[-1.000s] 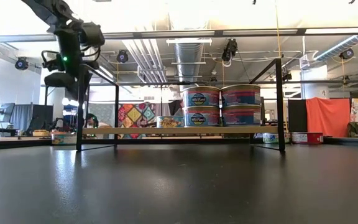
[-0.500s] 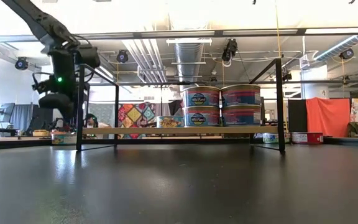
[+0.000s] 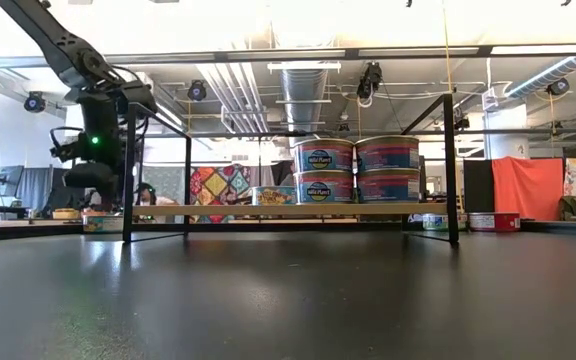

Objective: Stack canned seafood by type on shelf
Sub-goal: Stack the top left light blue tuna can on the light blue tuna can

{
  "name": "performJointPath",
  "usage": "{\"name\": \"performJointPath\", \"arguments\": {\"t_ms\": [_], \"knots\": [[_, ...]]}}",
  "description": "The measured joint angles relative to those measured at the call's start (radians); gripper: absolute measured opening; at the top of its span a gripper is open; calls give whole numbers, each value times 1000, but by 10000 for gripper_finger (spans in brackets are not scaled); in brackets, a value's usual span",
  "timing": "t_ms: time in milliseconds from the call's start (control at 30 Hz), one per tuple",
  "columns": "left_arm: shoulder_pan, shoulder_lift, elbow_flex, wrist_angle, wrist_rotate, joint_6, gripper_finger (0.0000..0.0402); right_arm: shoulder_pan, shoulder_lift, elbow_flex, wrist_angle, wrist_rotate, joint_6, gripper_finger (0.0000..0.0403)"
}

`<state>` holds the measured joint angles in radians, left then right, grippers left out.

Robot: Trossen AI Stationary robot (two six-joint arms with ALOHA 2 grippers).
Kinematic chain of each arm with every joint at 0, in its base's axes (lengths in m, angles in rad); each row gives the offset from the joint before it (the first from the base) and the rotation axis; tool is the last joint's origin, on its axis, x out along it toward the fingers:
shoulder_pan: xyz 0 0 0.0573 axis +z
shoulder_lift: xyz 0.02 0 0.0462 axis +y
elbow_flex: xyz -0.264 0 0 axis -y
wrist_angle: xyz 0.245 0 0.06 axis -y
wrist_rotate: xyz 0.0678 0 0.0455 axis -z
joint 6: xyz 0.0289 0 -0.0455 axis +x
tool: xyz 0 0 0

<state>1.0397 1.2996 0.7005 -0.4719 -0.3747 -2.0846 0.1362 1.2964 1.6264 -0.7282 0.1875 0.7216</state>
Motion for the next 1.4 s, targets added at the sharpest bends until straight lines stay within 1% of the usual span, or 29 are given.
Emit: {"name": "performJointPath", "arguments": {"t_ms": [67,267,433,567,733,867,1000,1267,1400], "knots": [[14,1,-12,9,0,8,170,1,0,0,0,-15,1,13],[39,15,-51,20,1,1,170,1,0,0,0,-16,2,13],[46,28,-97,50,43,-53,170,1,0,0,0,-16,29,13],[45,21,-119,78,48,-38,170,1,0,0,0,-52,42,13],[45,-7,-129,66,75,-19,170,1,0,0,0,-57,51,13],[45,-40,-133,10,131,-17,170,1,0,0,0,-58,52,13],[39,-90,-140,-66,166,8,170,1,0,0,0,-57,43,13],[5,-242,-164,-318,166,49,170,11,1,0,6,-55,40,13],[-65,-324,-200,-395,156,86,170,34,11,1,13,-28,41,13]]}}
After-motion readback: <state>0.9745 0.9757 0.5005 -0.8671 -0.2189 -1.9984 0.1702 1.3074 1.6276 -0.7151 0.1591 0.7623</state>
